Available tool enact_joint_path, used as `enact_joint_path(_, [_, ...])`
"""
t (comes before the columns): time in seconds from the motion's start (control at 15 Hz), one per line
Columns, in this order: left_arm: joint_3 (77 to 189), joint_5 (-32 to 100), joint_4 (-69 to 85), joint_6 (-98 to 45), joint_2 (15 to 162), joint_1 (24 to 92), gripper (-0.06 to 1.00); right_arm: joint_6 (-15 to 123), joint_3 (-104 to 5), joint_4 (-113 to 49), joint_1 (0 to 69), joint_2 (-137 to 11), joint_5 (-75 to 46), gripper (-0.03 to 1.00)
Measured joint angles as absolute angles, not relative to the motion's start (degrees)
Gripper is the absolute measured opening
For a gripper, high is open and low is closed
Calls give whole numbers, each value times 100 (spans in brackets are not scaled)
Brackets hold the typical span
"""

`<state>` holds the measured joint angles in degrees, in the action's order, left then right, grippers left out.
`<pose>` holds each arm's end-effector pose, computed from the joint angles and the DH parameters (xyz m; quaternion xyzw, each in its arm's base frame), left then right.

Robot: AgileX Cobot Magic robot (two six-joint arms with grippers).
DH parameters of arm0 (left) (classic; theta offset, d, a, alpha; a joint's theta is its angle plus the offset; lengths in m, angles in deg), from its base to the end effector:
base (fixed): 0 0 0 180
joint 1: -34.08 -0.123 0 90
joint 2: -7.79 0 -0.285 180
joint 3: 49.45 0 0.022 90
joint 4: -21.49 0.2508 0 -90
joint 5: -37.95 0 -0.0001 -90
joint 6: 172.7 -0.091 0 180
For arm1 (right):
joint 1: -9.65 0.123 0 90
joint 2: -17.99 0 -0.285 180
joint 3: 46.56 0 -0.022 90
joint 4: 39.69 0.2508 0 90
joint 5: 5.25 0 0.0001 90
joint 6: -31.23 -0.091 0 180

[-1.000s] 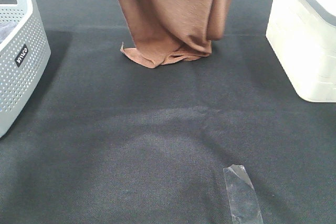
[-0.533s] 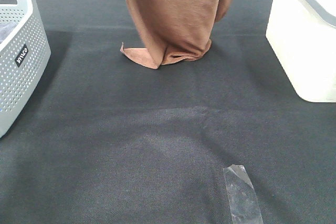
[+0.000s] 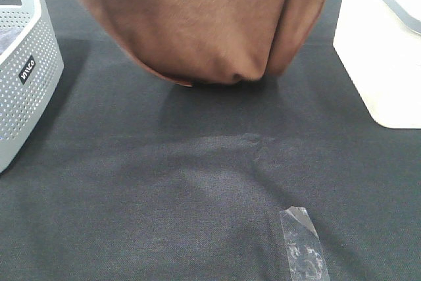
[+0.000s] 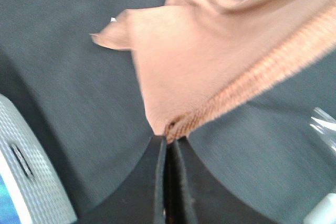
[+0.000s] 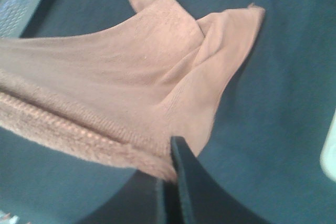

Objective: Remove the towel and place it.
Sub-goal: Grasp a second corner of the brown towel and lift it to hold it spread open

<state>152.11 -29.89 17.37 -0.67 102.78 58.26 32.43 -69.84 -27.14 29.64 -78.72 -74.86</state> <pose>0.2855 -0.1348 0.4287 0.2594 0.9064 -0.0823 0.3230 0.2958 0.1273 0.4278 -0.1698 0.9273 0.1592 0.2930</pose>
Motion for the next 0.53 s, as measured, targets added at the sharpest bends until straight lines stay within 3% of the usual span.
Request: enact_joint_path(0.53, [14289, -2931, 1118, -78, 8685, 5849, 0, 3249, -5408, -2233, 3022, -6422, -7377, 1])
